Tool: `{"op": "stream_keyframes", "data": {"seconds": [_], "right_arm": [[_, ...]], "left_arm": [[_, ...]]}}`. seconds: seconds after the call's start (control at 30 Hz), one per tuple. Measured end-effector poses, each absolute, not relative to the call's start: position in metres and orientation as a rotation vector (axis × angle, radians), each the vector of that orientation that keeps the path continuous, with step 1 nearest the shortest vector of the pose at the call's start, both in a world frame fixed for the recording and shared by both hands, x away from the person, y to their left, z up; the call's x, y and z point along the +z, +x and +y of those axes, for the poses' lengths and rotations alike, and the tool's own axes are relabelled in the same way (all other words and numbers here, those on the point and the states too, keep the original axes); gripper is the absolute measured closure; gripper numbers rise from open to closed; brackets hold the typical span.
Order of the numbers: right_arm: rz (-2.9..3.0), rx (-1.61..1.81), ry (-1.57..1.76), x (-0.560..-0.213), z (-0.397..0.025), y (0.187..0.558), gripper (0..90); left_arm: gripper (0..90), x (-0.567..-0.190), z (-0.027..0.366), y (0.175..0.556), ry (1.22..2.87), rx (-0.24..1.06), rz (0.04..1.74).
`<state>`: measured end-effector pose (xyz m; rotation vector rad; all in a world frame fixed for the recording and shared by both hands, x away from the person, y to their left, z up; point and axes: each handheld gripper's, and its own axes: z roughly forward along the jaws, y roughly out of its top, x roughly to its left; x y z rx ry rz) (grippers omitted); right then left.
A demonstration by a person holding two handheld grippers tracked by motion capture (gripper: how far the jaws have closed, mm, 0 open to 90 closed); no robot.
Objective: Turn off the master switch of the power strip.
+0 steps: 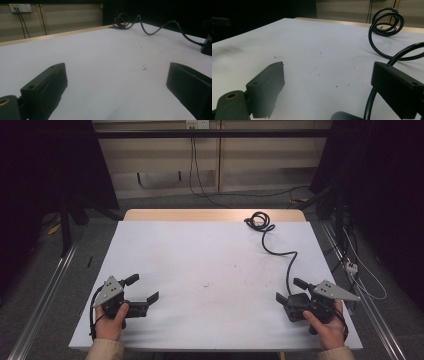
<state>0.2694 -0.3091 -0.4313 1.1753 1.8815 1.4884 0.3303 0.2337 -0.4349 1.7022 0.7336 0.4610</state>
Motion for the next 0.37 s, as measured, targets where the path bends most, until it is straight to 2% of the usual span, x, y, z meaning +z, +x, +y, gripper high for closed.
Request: {"op": "stream_keyframes", "data": {"seconds": [0.37], "right_arm": [[1.879,1.482,1.166,-0.4313,-0.3082,0.2698,11.1]], "left_arm": [[3.1,-0.4346,0.2343,0.3301,1.705,0.463,0.732]]}}
